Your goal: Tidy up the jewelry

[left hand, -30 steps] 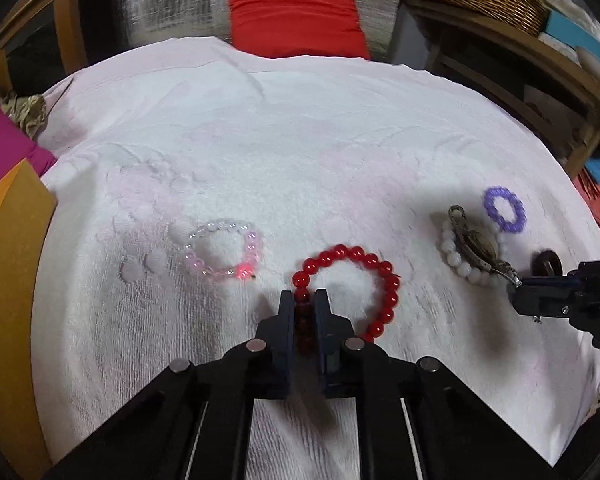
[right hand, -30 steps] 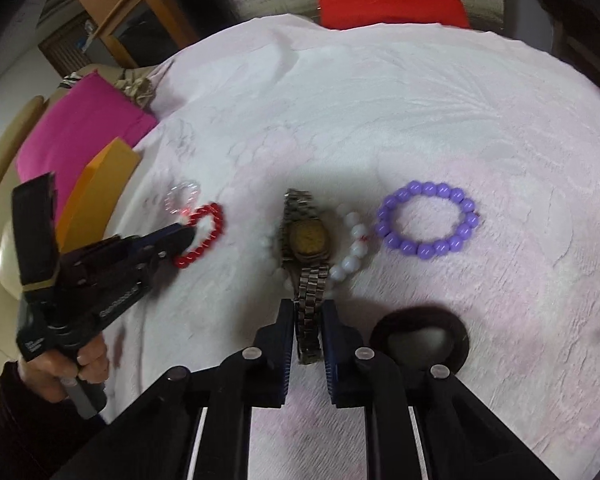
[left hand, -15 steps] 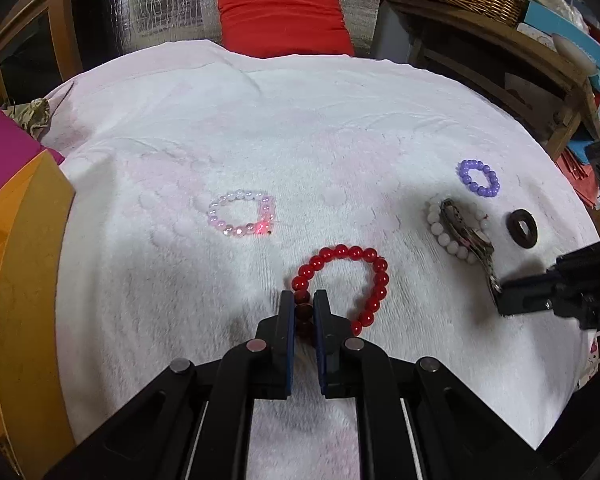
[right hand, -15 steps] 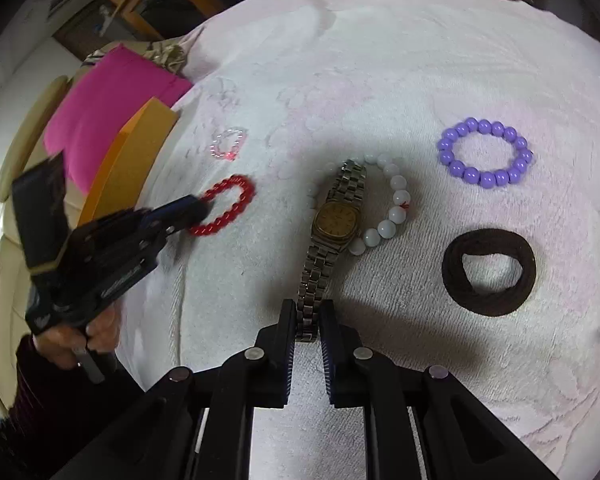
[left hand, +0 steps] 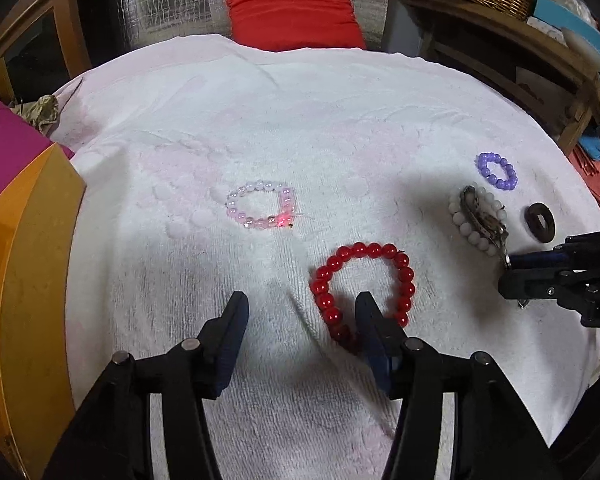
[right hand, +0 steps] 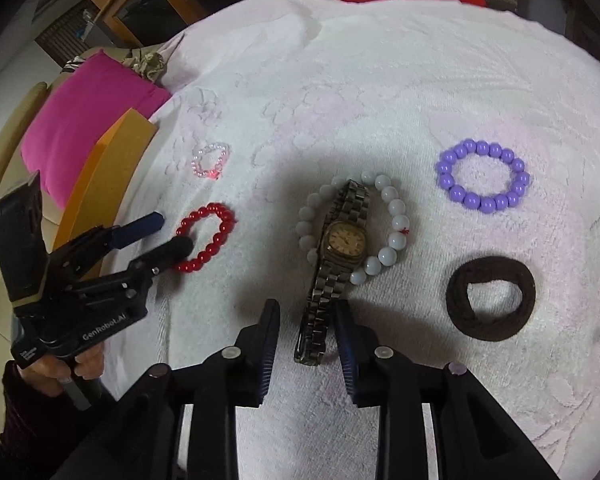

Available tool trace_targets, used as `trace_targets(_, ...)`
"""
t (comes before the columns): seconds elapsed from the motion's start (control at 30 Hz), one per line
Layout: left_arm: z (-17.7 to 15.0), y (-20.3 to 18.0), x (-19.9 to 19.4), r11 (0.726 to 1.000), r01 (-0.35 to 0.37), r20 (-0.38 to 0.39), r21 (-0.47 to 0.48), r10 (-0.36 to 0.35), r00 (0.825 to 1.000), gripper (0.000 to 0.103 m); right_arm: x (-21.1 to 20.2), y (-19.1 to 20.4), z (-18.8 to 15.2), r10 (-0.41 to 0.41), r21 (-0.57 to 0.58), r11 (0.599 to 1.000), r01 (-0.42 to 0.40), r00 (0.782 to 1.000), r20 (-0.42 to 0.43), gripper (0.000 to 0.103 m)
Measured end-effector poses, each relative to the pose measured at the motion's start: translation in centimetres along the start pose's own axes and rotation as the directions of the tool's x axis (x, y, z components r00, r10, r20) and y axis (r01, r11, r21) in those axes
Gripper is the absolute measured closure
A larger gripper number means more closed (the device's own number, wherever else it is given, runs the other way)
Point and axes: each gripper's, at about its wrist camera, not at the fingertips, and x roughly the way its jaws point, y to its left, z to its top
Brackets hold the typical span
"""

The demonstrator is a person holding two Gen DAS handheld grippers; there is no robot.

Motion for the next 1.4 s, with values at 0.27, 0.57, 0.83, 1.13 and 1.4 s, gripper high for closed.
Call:
trace_targets(0.27,0.3,-0.3,0.1,0.999,0.033,0.020,-0.025,-0.032,0.999,0.090,-1.3,-0.3,0.2,0.019,-0.006,1.000,-0.019,0.997,0.072,0.088)
trace_targets(0.57,0.6,0.9,-3.1,0.992,0.079,0.098,-0.100,-0.069,0.993,0.091,-5.1,-1.5,0.7,0.224,0.059,0.969,-0.241,0.951,0.212,0.097)
trace_targets(0.83,0.3,1.7,-6.2,0.992,0.056,0.175,-0.111,-0.035,0.984,0.095,-5.3,-0.8,0.6,0.092,0.061,0.993,-0.104,0.981,0.173,0.094)
trace_targets(1.13,-0.1,3.4,-4.8,0.989,-0.035,0.109,-0.144,0.051,0.993,0.060,-2.7,-1.2,0.3,0.018,0.145,0.989,-0.023,0.999,0.030,0.058)
trace_targets(1.4,-0.5,3.1,-3.7,0.993,-0.048,0.061,-0.107,0.055,0.997,0.049,0.0,2.7,-0.4,-0.182,0.035,0.983,0.181,0.983,0.026,0.056)
